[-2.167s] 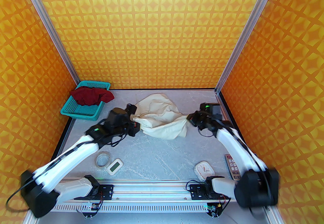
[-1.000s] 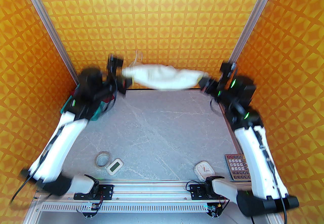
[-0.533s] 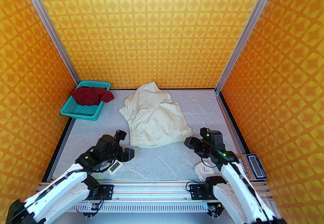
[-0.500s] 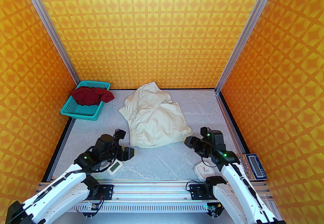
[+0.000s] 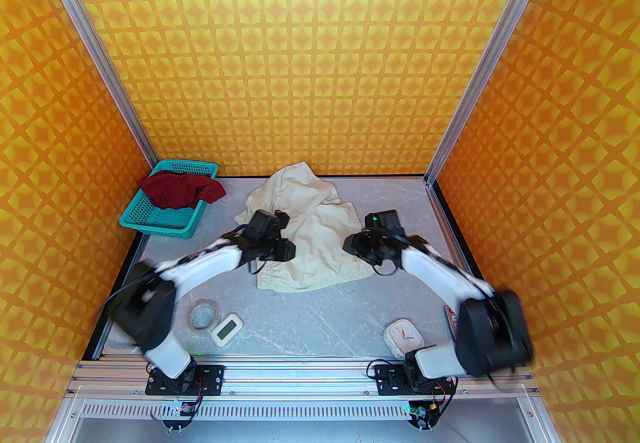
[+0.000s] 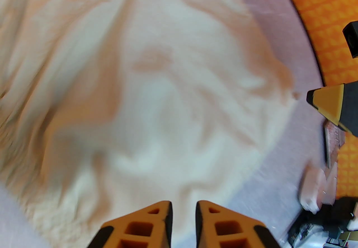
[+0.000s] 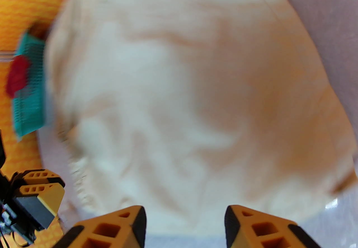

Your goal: Fold and stack the mixed laundry pile

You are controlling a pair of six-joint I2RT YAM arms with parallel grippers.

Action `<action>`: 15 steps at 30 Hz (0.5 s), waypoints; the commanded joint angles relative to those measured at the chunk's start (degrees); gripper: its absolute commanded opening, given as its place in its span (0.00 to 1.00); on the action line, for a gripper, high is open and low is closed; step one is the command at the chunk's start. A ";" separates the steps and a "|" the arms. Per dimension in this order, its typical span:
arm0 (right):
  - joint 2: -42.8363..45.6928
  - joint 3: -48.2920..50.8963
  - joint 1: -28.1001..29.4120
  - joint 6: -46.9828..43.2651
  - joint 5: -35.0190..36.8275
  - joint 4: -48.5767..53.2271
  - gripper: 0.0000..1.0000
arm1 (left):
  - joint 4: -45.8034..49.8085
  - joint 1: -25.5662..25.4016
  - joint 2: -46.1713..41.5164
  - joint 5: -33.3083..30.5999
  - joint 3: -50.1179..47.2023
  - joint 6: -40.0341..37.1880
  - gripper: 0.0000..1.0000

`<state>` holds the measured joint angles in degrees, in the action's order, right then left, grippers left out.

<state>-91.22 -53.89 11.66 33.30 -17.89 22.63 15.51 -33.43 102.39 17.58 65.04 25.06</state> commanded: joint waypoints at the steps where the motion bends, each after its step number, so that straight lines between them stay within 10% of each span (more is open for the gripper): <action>1: -4.14 -0.38 0.12 0.63 3.26 -1.40 0.48 | -1.80 -0.06 1.98 0.94 -1.31 -0.05 0.18; 15: 18.69 25.48 1.11 6.40 4.59 6.60 0.48 | -7.90 -9.46 -13.73 2.77 -28.27 12.47 0.19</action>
<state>-77.06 -32.34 12.29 37.58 -15.38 20.34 5.23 -40.42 92.38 19.53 40.40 32.93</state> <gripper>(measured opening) 0.476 0.192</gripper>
